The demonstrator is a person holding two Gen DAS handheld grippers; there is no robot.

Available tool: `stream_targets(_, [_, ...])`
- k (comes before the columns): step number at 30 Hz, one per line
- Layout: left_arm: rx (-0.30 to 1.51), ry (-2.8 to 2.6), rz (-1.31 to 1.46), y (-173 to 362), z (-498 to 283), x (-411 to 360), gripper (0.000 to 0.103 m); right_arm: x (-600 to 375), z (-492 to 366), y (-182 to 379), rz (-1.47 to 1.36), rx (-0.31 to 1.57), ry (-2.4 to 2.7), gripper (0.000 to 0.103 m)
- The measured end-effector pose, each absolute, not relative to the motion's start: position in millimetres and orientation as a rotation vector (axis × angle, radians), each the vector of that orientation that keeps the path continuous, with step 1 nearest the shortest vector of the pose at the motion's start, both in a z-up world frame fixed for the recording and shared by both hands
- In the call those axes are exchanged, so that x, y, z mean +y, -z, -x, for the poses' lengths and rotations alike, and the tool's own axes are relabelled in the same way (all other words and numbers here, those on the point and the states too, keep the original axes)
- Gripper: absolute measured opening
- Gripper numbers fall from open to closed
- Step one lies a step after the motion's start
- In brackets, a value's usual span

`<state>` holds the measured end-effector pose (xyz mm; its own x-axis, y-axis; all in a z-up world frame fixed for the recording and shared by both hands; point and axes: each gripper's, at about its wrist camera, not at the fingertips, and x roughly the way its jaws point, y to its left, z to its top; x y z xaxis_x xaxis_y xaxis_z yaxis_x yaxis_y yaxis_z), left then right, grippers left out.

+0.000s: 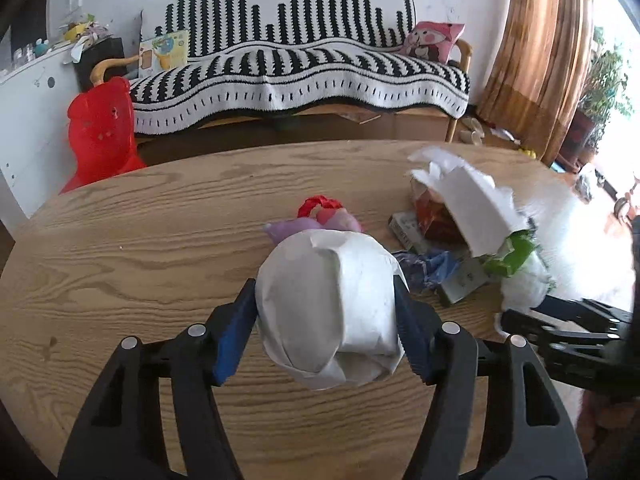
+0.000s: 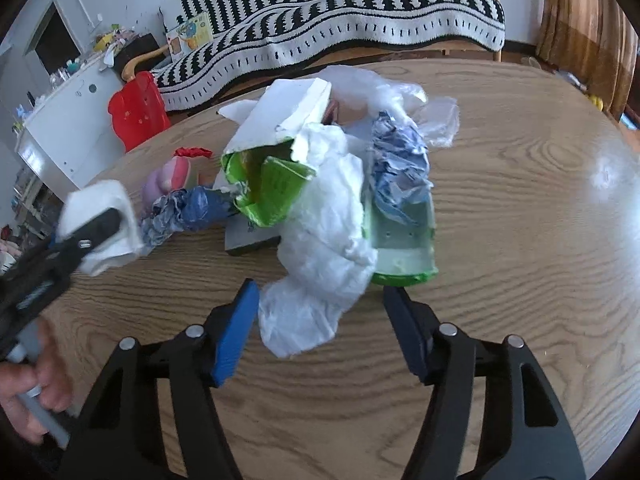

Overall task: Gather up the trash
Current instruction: 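Grasp the white paper ball with the left tool while the right grasps white tissue, then carry the paper ball and tissue to the bin and open both tools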

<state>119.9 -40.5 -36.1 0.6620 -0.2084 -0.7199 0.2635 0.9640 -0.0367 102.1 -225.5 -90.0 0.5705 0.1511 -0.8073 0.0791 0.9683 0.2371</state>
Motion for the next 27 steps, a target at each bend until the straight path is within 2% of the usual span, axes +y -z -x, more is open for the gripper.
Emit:
stream_targets(2, [0.795,0.268,-0.072,32.7,-115.1,-41.5,0.064,-222.5,-104.9,90.6,-0.246,0.964,-0.034,0.026])
stream_targets(5, [0.786,0.275,-0.076,28.1,-111.2,-45.6,0.064,-222.7,-99.5,85.2,-0.244,0.948,-0.027,0.019])
stream_targets(15, [0.739,0.331,-0.071,2.7,-87.4,-88.2,0.064,-261.2,-28.9,28.0,-0.237,0.833,-0.012,0.017])
stream_targets(21, [0.709,0.448,-0.092,-11.4,-52.2,-152.4,0.064,-339.5,40.5,9.1,-0.279,0.799,0.126,0.017])
stream_targets(27, [0.698,0.624,-0.127,-16.7,-5.0,-249.0,0.064,-440.1,129.7,6.9,-0.361,0.769,0.319,0.017])
